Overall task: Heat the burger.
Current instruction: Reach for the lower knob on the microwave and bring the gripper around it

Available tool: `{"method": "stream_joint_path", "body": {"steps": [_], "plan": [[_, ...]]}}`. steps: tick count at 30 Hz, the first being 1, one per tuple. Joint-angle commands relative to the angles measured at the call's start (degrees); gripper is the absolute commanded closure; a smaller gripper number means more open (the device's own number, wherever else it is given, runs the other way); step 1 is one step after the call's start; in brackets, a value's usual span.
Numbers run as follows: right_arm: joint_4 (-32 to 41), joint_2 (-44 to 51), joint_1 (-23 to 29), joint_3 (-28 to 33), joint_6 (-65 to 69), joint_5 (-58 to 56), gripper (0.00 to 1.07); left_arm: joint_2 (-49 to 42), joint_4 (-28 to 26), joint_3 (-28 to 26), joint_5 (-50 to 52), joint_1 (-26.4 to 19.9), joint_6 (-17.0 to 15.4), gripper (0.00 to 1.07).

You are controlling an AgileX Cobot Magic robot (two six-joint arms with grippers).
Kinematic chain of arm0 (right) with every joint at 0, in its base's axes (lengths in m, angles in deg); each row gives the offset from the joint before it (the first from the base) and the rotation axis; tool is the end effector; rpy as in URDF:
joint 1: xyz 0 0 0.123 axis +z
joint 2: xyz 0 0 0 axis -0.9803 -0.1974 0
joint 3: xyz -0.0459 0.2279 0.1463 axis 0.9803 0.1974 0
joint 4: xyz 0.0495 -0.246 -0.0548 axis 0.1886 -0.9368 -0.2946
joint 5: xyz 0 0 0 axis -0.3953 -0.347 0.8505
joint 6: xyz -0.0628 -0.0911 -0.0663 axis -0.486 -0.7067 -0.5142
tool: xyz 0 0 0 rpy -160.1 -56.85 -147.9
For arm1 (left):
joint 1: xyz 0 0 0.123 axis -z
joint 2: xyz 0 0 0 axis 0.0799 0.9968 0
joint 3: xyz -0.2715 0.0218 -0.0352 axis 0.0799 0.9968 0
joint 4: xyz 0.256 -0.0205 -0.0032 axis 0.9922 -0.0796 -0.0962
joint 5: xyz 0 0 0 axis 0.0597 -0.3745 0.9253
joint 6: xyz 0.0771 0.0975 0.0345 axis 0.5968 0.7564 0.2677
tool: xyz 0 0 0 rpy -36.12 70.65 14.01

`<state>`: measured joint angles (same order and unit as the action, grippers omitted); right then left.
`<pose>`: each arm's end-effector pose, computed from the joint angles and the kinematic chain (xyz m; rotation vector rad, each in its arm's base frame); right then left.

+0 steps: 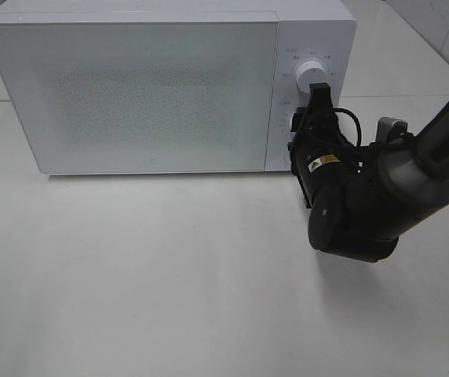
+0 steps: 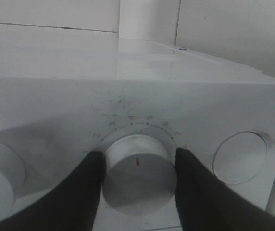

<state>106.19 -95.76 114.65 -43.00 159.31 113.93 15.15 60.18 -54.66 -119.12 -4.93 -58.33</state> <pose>0.3523 0.1533 0.0958 1.2832 1.2297 1.0912 0.0439 -0.0155 0.2663 0.0656 2.0096 -0.1244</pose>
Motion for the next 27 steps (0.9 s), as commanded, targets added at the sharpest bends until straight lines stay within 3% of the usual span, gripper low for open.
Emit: {"method": "stream_joint_path", "body": {"steps": [1,27], "plan": [[-2.98,0.29,-0.06,-1.09,1.15,7.45,1.05,-1.55,-0.46,0.34,0.17,-0.06,-0.06,0.03],[-0.69,0.29,-0.06,-1.09,6.82,7.51,1.07,-1.55,-0.46,0.34,0.17,-0.06,-0.06,0.03]]}}
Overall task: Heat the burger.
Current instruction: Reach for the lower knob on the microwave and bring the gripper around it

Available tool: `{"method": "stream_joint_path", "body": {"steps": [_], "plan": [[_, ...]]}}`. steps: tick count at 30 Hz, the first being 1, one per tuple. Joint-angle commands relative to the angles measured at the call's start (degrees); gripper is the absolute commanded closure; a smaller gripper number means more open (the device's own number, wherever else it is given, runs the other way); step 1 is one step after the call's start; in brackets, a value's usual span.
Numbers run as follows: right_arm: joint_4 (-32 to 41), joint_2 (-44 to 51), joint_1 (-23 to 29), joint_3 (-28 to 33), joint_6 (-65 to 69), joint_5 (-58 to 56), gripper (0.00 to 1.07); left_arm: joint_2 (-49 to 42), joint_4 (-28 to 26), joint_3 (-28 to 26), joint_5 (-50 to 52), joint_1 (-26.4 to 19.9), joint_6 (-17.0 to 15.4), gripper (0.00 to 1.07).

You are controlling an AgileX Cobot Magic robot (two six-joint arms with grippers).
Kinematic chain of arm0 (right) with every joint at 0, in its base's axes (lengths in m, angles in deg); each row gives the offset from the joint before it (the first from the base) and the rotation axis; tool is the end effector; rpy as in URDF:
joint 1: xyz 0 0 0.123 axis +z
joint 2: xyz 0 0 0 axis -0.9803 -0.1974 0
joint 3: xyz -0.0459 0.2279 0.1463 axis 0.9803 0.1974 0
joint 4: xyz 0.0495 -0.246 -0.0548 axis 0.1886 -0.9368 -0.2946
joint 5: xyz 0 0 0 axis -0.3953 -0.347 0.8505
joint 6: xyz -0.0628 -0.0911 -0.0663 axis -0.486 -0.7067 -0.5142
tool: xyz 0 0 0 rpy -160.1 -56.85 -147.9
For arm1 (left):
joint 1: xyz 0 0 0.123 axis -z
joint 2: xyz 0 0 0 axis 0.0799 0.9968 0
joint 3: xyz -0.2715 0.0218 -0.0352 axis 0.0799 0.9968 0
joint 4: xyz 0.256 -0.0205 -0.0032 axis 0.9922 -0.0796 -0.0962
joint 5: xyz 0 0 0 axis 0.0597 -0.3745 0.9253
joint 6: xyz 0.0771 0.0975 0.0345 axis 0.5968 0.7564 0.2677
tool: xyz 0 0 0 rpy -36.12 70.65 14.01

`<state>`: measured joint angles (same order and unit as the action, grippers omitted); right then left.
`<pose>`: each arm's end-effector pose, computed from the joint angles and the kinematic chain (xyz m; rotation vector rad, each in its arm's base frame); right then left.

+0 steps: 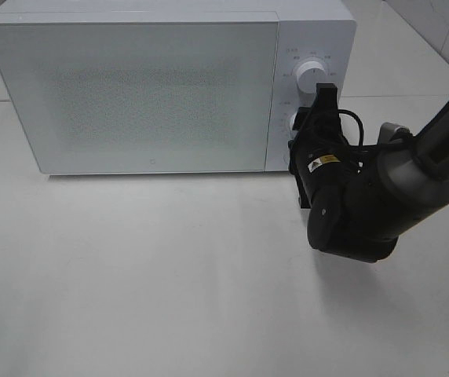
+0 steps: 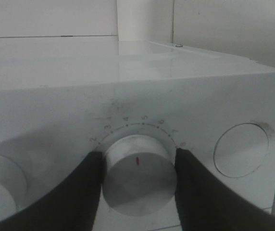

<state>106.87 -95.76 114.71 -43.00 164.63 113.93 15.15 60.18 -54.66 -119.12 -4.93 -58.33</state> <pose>0.3520 0.1523 0.0954 1.3603 1.1721 1.1513 0.0439 -0.0155 0.2663 0.0656 2.0096 -0.1244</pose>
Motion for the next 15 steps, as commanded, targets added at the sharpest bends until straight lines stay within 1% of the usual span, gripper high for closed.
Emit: {"method": "stream_joint_path", "body": {"steps": [1,9,15], "plan": [[-1.38,0.29,-0.11,-1.09,1.49,7.51,1.07,-1.55,-0.46,0.34,0.17,-0.06,-0.06,0.03],[-1.26,0.29,-0.11,-1.09,1.78,7.56,1.06,-1.55,-0.46,0.34,0.17,-0.06,-0.06,0.03],[-1.20,0.29,-0.11,-1.09,0.92,7.56,1.00,-1.55,-0.46,0.34,0.17,-0.06,-0.06,0.03]]}}
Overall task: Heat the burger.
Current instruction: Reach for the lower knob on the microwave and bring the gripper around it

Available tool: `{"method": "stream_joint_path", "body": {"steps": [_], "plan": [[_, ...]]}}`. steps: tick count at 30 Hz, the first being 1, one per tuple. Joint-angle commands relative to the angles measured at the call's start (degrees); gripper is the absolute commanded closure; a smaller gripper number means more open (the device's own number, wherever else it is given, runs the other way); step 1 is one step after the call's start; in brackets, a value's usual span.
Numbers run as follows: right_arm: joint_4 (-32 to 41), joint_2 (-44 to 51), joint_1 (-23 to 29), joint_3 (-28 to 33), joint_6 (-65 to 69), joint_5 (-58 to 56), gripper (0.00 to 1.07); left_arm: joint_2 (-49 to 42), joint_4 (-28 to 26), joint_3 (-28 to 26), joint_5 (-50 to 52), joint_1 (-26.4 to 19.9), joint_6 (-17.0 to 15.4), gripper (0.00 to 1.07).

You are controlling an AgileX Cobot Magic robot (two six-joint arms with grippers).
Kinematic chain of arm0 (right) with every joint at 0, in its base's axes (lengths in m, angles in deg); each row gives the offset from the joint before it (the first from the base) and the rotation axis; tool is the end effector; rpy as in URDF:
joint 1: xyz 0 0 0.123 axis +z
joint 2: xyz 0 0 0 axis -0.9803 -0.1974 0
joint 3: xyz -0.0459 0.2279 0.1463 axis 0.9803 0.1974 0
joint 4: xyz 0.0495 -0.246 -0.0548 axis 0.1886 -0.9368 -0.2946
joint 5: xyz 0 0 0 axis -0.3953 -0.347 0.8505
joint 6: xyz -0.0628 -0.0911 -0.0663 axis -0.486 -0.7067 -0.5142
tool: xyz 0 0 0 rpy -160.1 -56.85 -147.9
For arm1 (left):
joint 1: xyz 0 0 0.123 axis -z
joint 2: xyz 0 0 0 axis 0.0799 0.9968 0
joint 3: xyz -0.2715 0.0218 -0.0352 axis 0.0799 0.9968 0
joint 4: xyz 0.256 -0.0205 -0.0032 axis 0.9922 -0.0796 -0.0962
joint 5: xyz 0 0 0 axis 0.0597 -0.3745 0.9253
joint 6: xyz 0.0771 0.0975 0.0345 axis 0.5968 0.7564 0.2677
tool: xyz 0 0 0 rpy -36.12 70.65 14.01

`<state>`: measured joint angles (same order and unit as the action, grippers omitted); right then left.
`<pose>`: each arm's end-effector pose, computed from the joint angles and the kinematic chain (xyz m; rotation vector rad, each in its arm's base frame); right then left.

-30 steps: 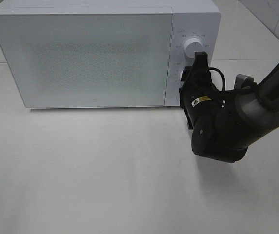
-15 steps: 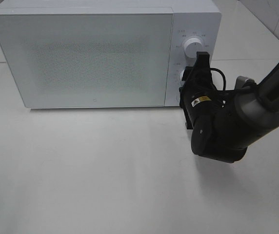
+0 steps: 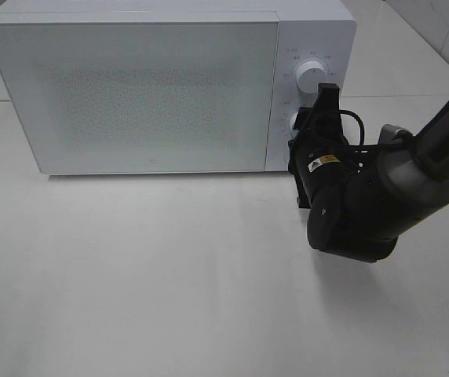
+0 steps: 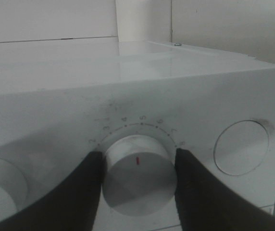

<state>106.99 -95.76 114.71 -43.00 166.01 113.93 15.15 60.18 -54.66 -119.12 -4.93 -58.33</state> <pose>0.3520 0.1520 0.0954 1.3794 1.1570 1.1671 0.0439 -0.0155 0.2663 0.0656 2.0096 -0.1244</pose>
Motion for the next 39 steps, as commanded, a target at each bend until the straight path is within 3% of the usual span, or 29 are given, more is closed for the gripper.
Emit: {"method": "stream_joint_path", "body": {"steps": [1,12,23,26,39], "plan": [[-1.32,0.29,-0.11,-1.09,-0.97,7.56,0.98,-1.55,-0.46,0.34,0.17,-0.06,-0.06,0.03],[0.23,0.29,-0.11,-1.09,-1.32,7.68,0.75,-1.55,-0.46,0.34,0.17,-0.06,-0.06,0.03],[2.64,0.34,-0.11,-1.03,-2.64,7.68,0.36,-1.55,-0.46,0.34,0.17,-0.06,-0.06,0.03],[2.81,0.40,-0.11,-1.03,-3.67,7.68,0.32,-1.55,-0.46,0.34,0.17,-0.06,-0.06,0.03],[0.40,0.52,1.38,0.86,-5.84,7.16,0.31,-1.55,-0.46,0.34,0.17,-0.06,-0.06,0.03]]}}
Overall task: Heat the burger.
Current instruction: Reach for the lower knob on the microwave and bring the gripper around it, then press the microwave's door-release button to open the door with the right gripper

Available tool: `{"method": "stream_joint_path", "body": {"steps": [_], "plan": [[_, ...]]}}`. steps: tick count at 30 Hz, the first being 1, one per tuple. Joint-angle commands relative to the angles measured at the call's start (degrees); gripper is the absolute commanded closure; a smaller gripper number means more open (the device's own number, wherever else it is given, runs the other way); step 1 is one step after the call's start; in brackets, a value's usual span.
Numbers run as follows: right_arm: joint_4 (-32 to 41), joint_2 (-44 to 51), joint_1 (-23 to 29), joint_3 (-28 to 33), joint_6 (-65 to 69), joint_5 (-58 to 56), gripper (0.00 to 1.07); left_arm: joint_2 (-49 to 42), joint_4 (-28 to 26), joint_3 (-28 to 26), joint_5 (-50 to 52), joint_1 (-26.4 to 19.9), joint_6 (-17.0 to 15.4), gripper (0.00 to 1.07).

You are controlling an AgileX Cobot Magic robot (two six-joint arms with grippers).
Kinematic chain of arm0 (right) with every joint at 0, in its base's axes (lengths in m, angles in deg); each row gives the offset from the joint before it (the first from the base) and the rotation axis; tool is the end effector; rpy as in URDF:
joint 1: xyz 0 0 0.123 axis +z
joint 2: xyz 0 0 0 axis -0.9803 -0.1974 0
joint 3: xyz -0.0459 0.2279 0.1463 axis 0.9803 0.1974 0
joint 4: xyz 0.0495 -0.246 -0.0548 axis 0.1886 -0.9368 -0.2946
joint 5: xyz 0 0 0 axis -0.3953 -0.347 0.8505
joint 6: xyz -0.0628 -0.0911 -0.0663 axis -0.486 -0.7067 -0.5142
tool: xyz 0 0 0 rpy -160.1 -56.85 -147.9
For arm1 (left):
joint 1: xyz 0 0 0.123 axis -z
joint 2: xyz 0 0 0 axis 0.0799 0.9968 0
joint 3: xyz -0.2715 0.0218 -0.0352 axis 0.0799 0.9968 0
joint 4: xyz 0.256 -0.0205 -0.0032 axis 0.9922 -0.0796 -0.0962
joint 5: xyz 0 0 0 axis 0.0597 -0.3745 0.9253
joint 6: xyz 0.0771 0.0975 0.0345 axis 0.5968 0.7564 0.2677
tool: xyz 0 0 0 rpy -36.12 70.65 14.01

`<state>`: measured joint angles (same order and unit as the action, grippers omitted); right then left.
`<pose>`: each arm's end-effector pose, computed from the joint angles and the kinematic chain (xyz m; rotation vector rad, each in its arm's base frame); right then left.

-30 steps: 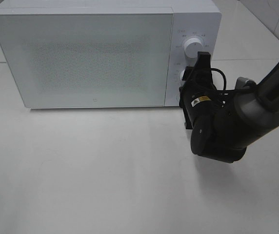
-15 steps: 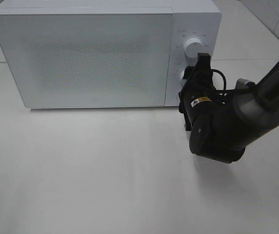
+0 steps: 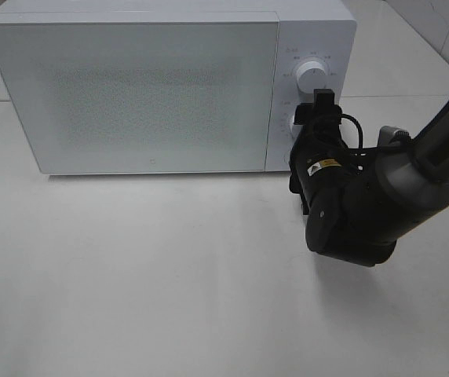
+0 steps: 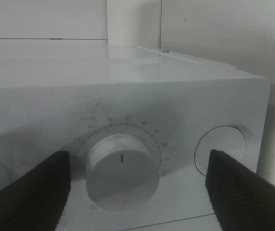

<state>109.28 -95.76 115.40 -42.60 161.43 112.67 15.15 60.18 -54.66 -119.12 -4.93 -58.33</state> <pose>0.3479 0.1513 0.0900 1.3620 1.2069 1.0838 0.0439 -0.0155 0.2663 0.0656 2.0096 -0.1244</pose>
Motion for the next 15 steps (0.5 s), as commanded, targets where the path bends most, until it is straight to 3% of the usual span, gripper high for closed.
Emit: {"method": "stream_joint_path", "body": {"steps": [1,15], "plan": [[-2.75,0.52,1.43,0.86,-1.26,7.28,0.31,-1.55,-0.46,0.34,0.17,-0.06,-0.06,0.03],[-5.73,5.44,2.75,7.28,-4.01,4.76,0.31,-1.55,-0.52,0.34,0.17,-0.06,-0.06,0.03]]}}
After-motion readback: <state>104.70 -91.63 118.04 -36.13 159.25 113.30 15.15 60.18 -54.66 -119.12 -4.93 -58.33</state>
